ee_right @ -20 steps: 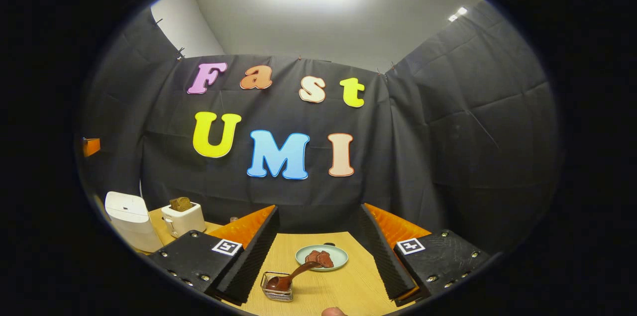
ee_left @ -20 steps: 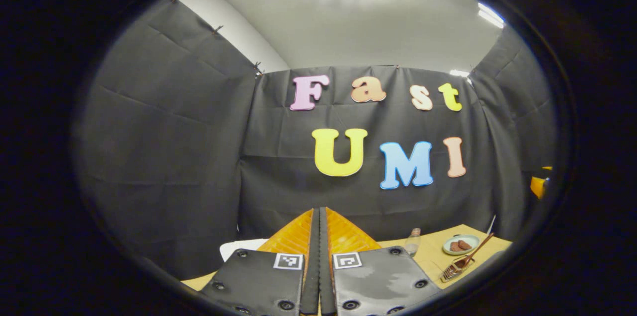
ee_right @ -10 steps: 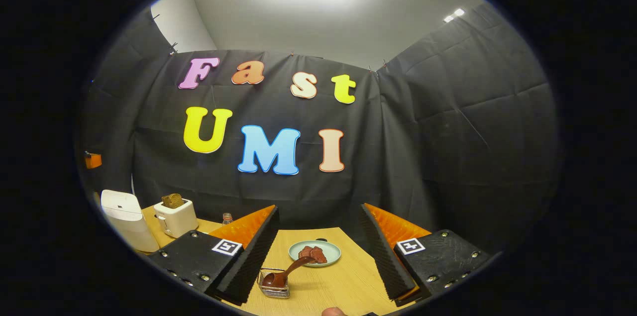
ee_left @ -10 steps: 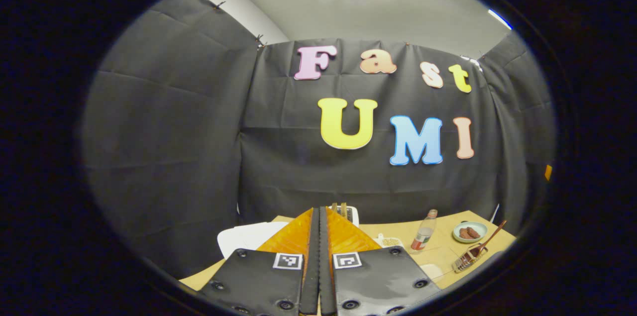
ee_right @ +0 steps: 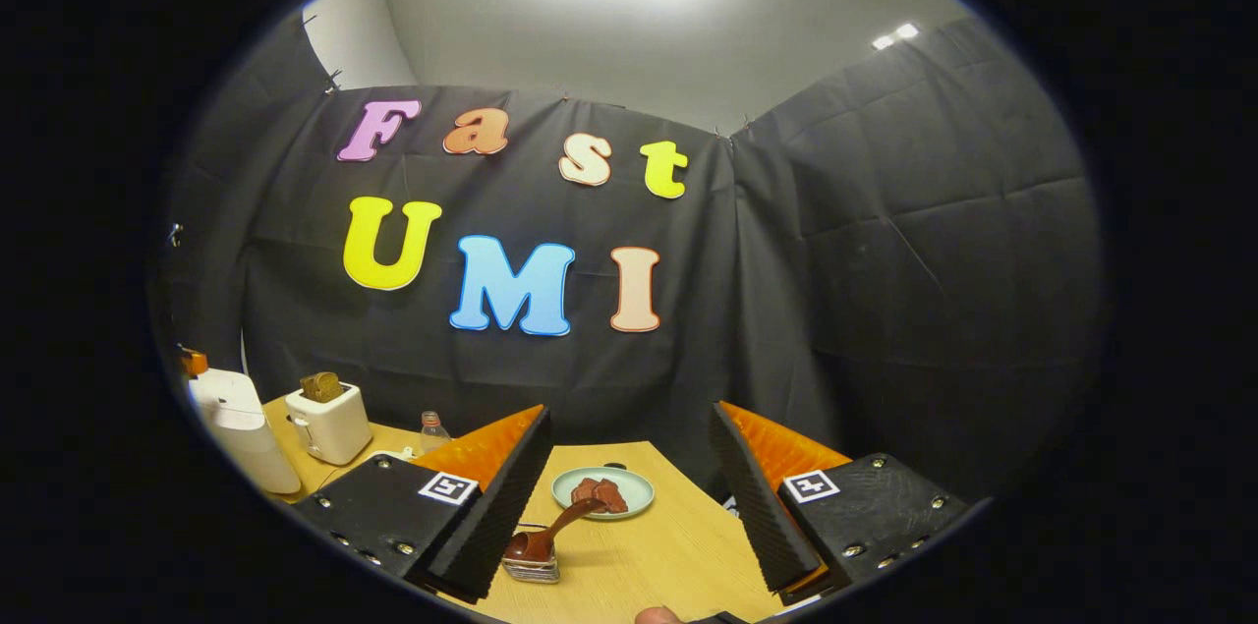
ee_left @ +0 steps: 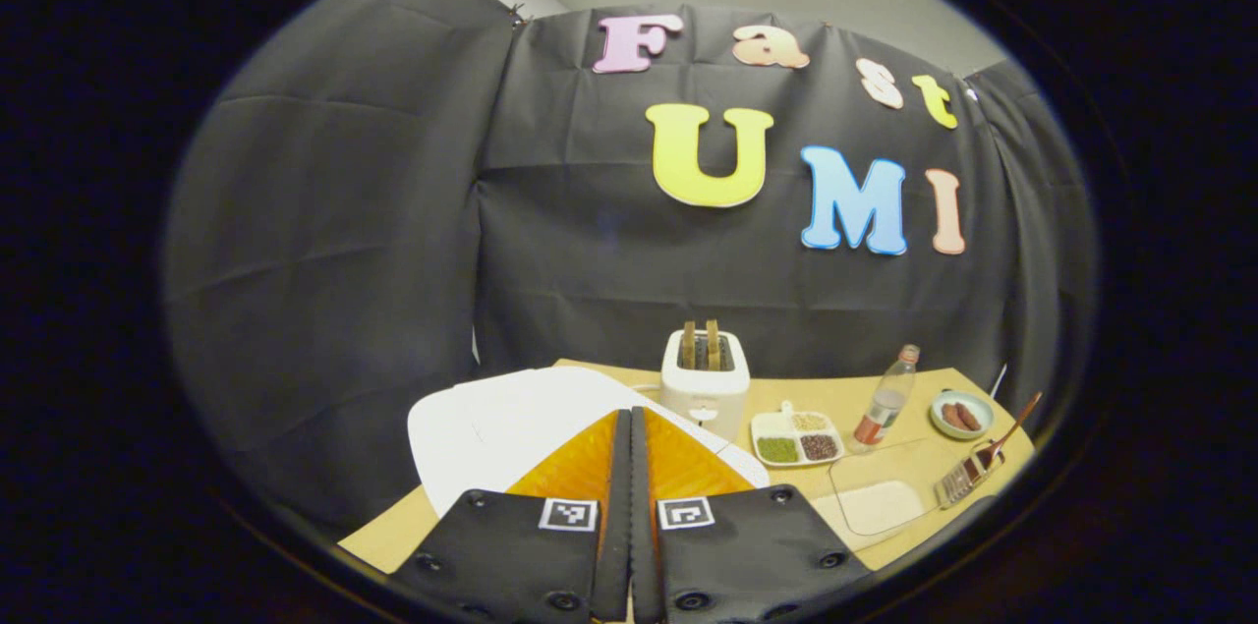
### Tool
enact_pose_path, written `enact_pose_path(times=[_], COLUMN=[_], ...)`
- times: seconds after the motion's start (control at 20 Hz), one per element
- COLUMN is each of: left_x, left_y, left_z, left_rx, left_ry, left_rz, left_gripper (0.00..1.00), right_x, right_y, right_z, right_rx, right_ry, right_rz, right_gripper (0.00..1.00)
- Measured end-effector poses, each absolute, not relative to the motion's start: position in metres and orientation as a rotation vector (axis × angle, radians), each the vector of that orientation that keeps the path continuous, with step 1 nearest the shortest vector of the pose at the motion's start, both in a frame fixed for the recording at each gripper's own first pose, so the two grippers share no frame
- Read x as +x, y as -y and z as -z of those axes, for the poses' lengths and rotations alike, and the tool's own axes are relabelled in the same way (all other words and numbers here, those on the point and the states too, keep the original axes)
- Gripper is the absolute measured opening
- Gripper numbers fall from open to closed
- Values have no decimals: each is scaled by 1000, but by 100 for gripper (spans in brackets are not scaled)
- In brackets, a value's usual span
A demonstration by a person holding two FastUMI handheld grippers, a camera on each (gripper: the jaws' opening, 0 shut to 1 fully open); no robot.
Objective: Close the left gripper, press the button to open the rice cooker; take a wooden spoon from the chopstick holder with the right hand, scoop a spoonful of rice and pour it into the rice cooker, then put the wooden spoon back into the chopstick holder.
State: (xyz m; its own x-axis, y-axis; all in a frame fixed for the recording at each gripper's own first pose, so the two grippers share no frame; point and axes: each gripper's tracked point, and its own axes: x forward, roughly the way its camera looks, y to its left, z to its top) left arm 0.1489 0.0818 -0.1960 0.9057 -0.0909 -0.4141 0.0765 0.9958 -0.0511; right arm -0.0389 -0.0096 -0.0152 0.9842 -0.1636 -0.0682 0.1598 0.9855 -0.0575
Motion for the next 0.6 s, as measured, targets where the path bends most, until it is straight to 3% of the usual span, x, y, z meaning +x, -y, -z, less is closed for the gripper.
enact_pose_path(times=[0.35, 0.6], left_x=[148, 149], left_y=[-91, -89], left_z=[253, 259], left_rx=[-71, -47], left_ry=[-522, -512], left_rz=[67, 62], left_gripper=[9, 9], right_x=[-37, -36], right_y=[11, 4], right_z=[9, 12], right_rx=[-98, -101], right_ry=[-70, -76], right_rz=[165, 145], right_gripper=[97, 97])
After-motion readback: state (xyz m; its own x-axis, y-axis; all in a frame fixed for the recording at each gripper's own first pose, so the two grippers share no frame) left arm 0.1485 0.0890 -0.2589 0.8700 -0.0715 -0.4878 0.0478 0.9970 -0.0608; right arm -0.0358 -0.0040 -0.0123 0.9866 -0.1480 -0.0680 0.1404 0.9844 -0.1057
